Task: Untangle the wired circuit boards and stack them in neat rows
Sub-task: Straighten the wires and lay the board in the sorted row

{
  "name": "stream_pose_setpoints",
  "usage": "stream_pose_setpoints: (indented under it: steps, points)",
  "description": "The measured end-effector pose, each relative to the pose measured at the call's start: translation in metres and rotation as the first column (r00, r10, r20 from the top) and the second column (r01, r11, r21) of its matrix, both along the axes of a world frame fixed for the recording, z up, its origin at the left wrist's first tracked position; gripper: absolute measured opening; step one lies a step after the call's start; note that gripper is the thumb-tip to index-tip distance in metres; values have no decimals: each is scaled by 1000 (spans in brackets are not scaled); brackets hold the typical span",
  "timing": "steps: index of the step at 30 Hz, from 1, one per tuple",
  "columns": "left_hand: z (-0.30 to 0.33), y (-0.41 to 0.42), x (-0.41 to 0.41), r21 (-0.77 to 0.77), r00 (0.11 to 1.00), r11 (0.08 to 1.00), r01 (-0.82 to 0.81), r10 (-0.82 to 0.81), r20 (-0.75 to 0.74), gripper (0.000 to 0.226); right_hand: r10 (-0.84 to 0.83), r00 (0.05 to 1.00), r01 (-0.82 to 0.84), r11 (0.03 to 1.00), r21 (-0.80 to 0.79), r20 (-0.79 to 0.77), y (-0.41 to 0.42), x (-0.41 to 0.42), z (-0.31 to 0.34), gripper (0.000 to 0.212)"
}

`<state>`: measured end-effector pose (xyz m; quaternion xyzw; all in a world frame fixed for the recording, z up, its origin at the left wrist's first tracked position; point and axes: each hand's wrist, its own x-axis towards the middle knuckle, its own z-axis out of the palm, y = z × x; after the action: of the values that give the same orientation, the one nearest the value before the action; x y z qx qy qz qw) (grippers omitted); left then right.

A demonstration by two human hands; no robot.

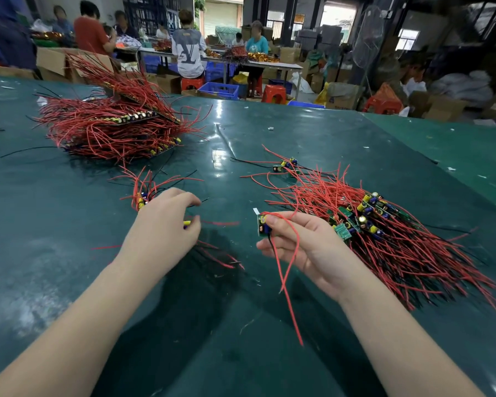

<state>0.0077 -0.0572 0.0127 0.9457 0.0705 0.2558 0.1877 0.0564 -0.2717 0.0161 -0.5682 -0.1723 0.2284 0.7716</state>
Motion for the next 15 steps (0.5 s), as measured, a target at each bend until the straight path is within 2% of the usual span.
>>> stream_pose_setpoints:
  steps: [2, 3, 5, 6, 7, 12, 15]
  points:
    - [5, -9, -2, -137, 982, 976, 171, -158, 101, 21, -12, 999, 13, 999, -29, 43, 2, -2, -1, 14]
    - [7, -16, -4, -283, 961, 919, 276, -254, 113, 20, -20, 997, 24, 998, -51, 72, 3, -3, -2, 13]
    - [12, -29, -8, -590, 891, 692, 415, -439, 111, 20, -31, 988, 49, 992, -118, 150, 5, -5, -4, 11]
    - [12, -34, -10, -663, 861, 606, 440, -495, 119, 20, -24, 981, 54, 986, -156, 190, 6, -6, -5, 9]
    - [11, -37, -10, -674, 843, 579, 459, -523, 125, 19, -8, 975, 51, 981, -187, 221, 6, -7, -5, 7]
    - [6, -37, -8, -572, 834, 630, 525, -515, 199, 17, 67, 975, -16, 972, -235, 210, 6, -10, -4, 17]
    - [4, -35, -6, -312, 825, 765, 563, -501, 260, 12, 90, 981, -56, 979, -194, 171, 4, -9, -4, 16]
